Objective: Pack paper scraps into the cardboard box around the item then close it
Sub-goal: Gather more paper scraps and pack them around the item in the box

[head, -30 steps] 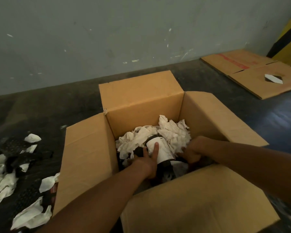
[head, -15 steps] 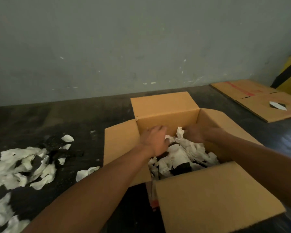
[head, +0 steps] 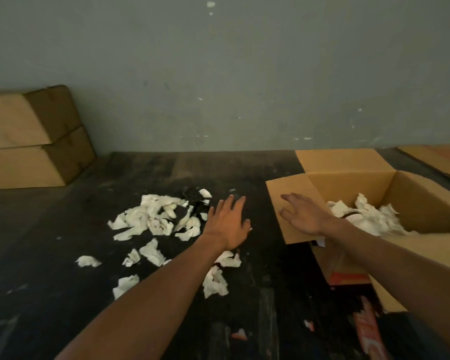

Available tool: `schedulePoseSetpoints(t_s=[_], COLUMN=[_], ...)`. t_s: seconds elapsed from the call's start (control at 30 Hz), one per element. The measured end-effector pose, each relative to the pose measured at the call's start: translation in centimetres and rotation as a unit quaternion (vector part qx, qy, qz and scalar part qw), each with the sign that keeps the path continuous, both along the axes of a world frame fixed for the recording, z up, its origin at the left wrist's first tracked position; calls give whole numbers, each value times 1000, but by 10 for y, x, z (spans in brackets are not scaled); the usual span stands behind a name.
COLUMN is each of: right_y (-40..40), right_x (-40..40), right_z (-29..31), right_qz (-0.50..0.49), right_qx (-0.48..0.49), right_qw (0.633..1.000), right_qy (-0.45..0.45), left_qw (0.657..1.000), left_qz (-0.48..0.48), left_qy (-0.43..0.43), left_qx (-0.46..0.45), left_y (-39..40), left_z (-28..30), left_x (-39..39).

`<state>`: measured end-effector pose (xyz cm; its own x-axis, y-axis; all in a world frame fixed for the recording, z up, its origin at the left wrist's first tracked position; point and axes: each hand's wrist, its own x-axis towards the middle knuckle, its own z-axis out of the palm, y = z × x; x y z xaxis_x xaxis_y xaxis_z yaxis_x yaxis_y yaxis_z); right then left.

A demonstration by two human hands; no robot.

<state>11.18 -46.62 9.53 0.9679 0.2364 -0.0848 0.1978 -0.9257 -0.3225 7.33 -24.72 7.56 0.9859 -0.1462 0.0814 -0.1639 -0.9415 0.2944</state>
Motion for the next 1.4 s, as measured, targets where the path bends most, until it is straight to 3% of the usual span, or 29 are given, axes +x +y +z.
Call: schedulePoseSetpoints(t_s=[0.3, 0.6, 0.83, 1.1, 1.2, 1.3, 1.4], right_y=[112, 138, 146, 193, 217, 224, 233], right_x=[-79, -81, -7, 83, 95, 105, 123], right_z=[-104, -187, -213, -218, -209, -195, -180], right_qz=[20, -5, -17, 85, 136, 177, 135], right_qx=[19, -54, -84, -108, -59, 19, 99], right_qw=[994, 987, 989, 983, 983, 984, 986], right_qy=[108, 149, 118, 118, 108, 31, -15], left_qw=[977, 937, 946, 956, 967, 983, 984], left_qz=[163, 264, 242, 203, 167, 122, 123], left_qy=[125, 218, 214, 212, 194, 122, 46], left_qx=[-62, -64, -35, -5, 16, 61, 124], left_y=[144, 172, 183, 233, 245, 272, 306], left_z=[-91, -166, -195, -199, -190, -169, -155], left_x=[-111, -137, -71, 17, 29, 30, 41])
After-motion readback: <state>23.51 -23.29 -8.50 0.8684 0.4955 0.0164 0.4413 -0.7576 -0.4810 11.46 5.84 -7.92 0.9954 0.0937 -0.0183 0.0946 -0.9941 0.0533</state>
